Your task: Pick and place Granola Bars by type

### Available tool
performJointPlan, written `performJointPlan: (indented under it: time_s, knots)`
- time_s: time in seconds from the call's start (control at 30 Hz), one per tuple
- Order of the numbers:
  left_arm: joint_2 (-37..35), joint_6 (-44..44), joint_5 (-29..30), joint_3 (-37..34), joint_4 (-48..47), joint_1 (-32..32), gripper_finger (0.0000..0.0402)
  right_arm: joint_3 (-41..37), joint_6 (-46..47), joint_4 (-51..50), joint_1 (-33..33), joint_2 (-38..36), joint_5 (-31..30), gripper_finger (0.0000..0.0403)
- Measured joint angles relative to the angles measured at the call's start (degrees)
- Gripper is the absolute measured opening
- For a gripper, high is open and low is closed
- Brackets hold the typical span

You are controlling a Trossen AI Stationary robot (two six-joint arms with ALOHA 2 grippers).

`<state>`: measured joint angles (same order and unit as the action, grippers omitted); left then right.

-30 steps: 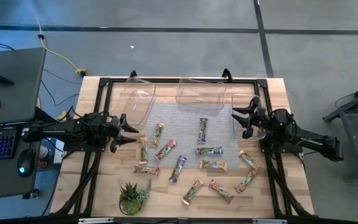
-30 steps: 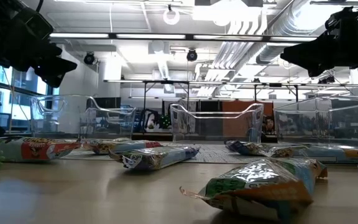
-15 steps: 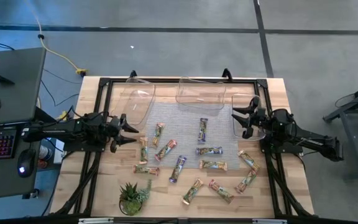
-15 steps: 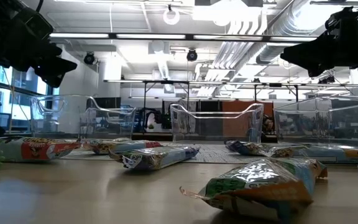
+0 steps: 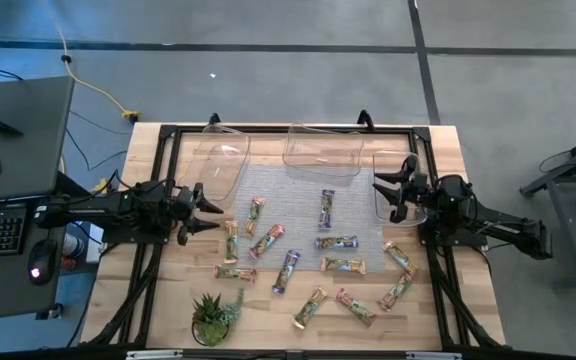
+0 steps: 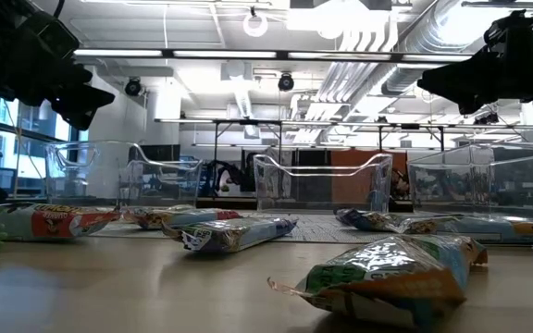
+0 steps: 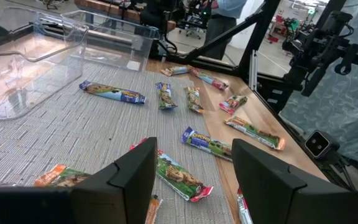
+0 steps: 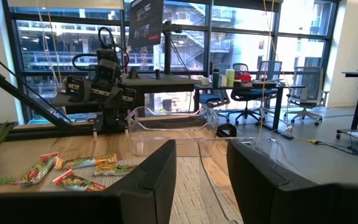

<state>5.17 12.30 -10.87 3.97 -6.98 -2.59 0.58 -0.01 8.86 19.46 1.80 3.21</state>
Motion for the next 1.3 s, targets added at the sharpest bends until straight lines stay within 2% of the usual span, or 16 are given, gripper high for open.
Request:
performJointPlan:
  time_s: [0.77, 0.97, 1.17, 1.3]
  knots:
    - [0.0, 0.0, 0.0, 0.0, 0.0, 0.0, 0.0202, 0.0, 0.2, 0.0, 0.0, 0.0, 0.0, 0.0126]
    - [0.0, -0.1, 2.3, 0.0, 0.0, 0.0, 0.0202, 0.0, 12.3, 0.0, 0.0, 0.0, 1.6, 0.0126]
    - [0.0, -0.4, 10.0, 0.0, -1.0, 0.0, 0.0202, 0.0, 19.4, 0.0, 0.0, 0.0, 0.3, 0.0126]
    - [0.0, 0.6, 10.4, 0.0, -1.3, 0.0, 0.0202, 0.0, 22.6, 0.2, 0.0, 0.0, 0.3, 0.0126]
